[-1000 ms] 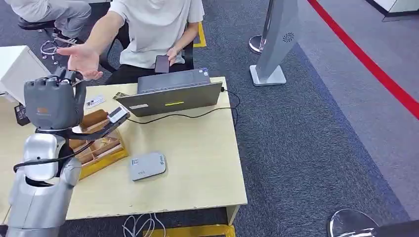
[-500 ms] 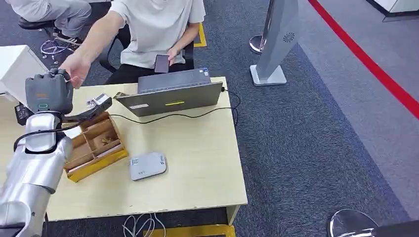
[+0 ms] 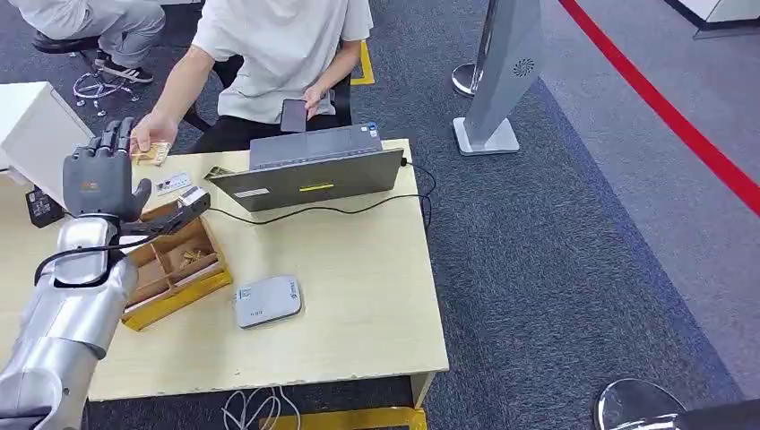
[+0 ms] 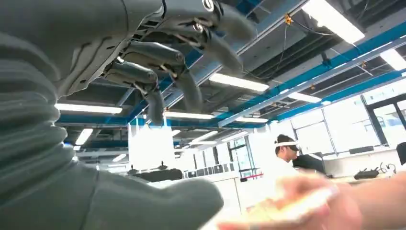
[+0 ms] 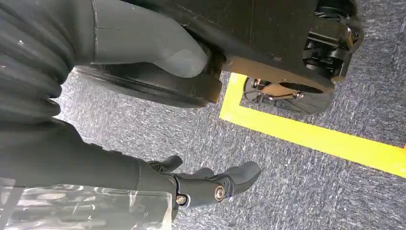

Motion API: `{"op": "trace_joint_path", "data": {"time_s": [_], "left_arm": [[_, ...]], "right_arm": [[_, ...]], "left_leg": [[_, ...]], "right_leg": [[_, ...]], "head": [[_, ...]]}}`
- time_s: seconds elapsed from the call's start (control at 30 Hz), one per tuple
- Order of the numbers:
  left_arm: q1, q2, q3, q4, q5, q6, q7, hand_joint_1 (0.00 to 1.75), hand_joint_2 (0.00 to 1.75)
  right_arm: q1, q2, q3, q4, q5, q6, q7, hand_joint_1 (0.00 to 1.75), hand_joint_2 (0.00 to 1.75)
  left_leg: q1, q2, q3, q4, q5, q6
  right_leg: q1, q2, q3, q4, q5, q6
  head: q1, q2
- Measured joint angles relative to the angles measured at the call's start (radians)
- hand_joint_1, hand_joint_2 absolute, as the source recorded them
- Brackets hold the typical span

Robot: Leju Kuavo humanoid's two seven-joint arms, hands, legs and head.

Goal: Pass the card to the sensor for recognition and then transmit it.

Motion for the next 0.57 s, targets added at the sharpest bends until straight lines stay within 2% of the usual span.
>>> {"op": "trace_joint_path", "data": {"time_s": [0.17, 0.23, 0.33, 0.43, 0.57], "left_arm": [[0.04, -0.007, 0.016, -0.042, 0.002, -0.007, -0.031, 0.0, 1.75], [0.097, -0.008, 0.023, -0.129, 0.016, -0.023, -0.058, 0.0, 1.75], [0.24, 0.001, 0.035, -0.316, 0.076, -0.061, -0.09, 0.0, 1.75], [0.405, 0.05, 0.087, -0.495, 0.189, -0.059, -0.13, 0.0, 1.75], [0.592, 0.124, 0.249, -0.655, 0.358, -0.048, -0.256, 0.0, 1.75]], "right_arm": [[0.001, 0.0, 0.0, 0.0, -0.018, -0.002, -0.004, 0.0, 1.75], [0.001, 0.0, -0.001, 0.0, -0.04, -0.006, -0.009, 0.0, 1.75], [0.004, 0.0, -0.003, 0.0, -0.071, -0.014, -0.016, 0.0, 1.75], [0.006, 0.0, -0.012, 0.0, -0.098, -0.016, -0.018, 0.0, 1.75], [0.009, -0.001, -0.024, 0.0, -0.112, -0.016, -0.024, 0.0, 1.75]], "left_leg": [[0.0, 0.0, 0.0, 0.0, 0.0, 0.0], [0.0, 0.0, 0.0, 0.0, 0.0, 0.0], [0.0, 0.003, 0.0, -0.001, -0.002, 0.0], [0.0, 0.012, 0.003, -0.001, -0.005, -0.001], [0.001, 0.012, 0.003, -0.002, -0.006, -0.002]], "right_leg": [[0.0, 0.0, 0.0, 0.0, 0.0, 0.0], [0.0, 0.001, 0.0, 0.0, 0.0, 0.0], [0.0, 0.003, 0.0, 0.0, 0.0, 0.0], [0.0, 0.011, 0.0, 0.0, -0.002, 0.0], [0.0, 0.011, -0.002, 0.0, -0.005, -0.001]], "head": [[0.0, 0.0], [0.0, 0.0], [0.001, 0.0], [0.001, 0.0], [-0.001, 0.0]]}}
